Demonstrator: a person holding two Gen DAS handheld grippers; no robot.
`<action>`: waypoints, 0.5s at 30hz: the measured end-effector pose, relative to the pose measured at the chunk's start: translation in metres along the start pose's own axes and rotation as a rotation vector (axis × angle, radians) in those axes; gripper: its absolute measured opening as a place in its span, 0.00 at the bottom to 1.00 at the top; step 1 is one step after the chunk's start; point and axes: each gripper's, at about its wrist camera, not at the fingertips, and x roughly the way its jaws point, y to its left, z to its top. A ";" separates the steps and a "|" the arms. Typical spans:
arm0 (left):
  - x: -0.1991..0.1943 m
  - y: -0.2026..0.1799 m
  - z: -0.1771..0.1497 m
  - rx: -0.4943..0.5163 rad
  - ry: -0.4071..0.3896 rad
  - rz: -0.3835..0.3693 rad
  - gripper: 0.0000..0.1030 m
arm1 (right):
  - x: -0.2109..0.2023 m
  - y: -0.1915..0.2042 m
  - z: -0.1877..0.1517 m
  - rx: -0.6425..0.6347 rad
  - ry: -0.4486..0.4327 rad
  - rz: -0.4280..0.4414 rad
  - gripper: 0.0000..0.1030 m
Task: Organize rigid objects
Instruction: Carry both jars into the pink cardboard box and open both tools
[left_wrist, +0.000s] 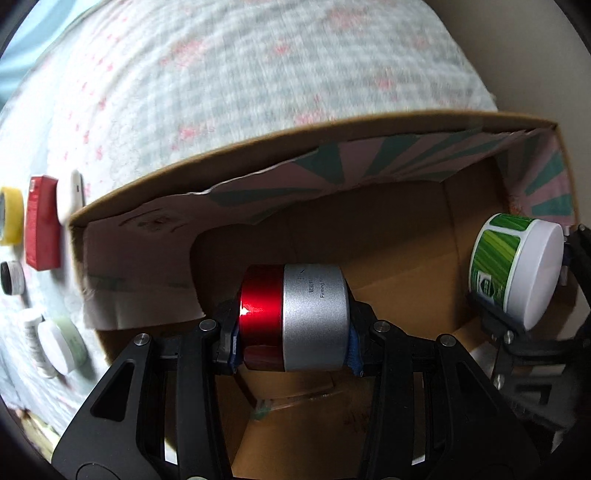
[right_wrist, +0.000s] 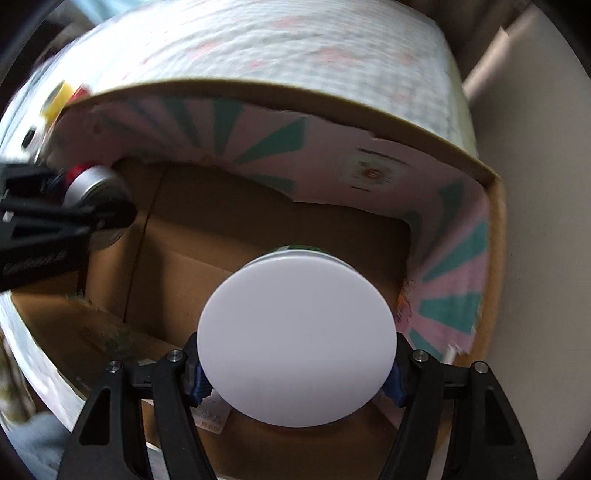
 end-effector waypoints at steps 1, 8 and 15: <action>0.001 -0.001 0.001 0.004 0.002 0.001 0.37 | 0.001 0.002 0.000 -0.011 -0.001 0.004 0.64; -0.015 -0.007 0.005 0.045 -0.049 0.029 0.98 | -0.006 -0.002 0.005 0.024 -0.049 0.034 1.00; -0.035 -0.001 0.002 0.039 -0.078 0.003 1.00 | -0.019 0.001 -0.006 -0.006 -0.073 0.010 1.00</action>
